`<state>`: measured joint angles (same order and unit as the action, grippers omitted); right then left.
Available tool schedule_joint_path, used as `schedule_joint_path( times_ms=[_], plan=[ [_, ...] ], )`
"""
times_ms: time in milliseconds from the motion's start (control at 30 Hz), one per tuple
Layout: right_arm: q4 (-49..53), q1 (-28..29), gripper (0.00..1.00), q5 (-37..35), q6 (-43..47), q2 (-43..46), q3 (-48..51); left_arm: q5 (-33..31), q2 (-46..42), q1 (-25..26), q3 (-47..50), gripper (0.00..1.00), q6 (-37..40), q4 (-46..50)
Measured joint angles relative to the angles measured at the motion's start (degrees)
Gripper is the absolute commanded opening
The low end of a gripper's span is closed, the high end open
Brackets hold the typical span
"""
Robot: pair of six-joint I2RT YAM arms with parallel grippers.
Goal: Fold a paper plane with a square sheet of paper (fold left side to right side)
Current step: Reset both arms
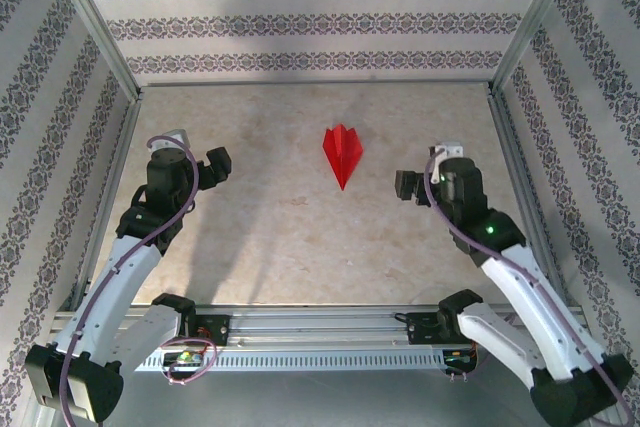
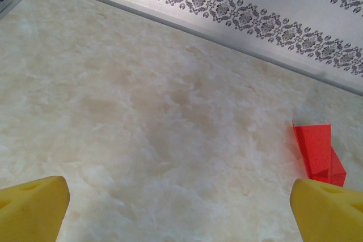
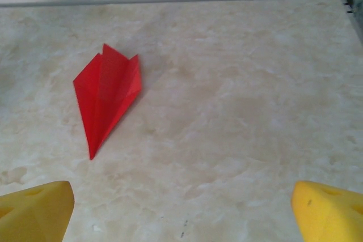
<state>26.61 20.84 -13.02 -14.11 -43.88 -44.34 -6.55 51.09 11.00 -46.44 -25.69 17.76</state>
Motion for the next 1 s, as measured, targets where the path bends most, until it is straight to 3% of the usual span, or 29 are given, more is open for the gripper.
schedule_joint_path(
  times_ms=[200, 500, 733, 1000],
  plan=[
    [-5.5, -2.0, 0.98, -2.3, 0.8, 7.2, 7.3, -0.2, 0.0, -0.3, 0.0, 1.00, 0.0, 0.1],
    [-10.7, -3.9, 0.98, -4.7, 2.3, 9.4, 12.8, -0.1, 0.0, -0.3, 0.0, 1.00, 0.5, 0.1],
    [-17.0, -5.7, 0.98, -5.6, 4.1, 8.0, 20.4, -0.7, 0.0, -0.3, 0.8, 1.00, 1.7, 0.0],
    [-27.7, -11.1, 0.98, -5.0, 6.1, 0.2, 24.0, -1.7, 0.2, -0.3, 3.4, 1.00, 3.8, -0.6]
  ],
)
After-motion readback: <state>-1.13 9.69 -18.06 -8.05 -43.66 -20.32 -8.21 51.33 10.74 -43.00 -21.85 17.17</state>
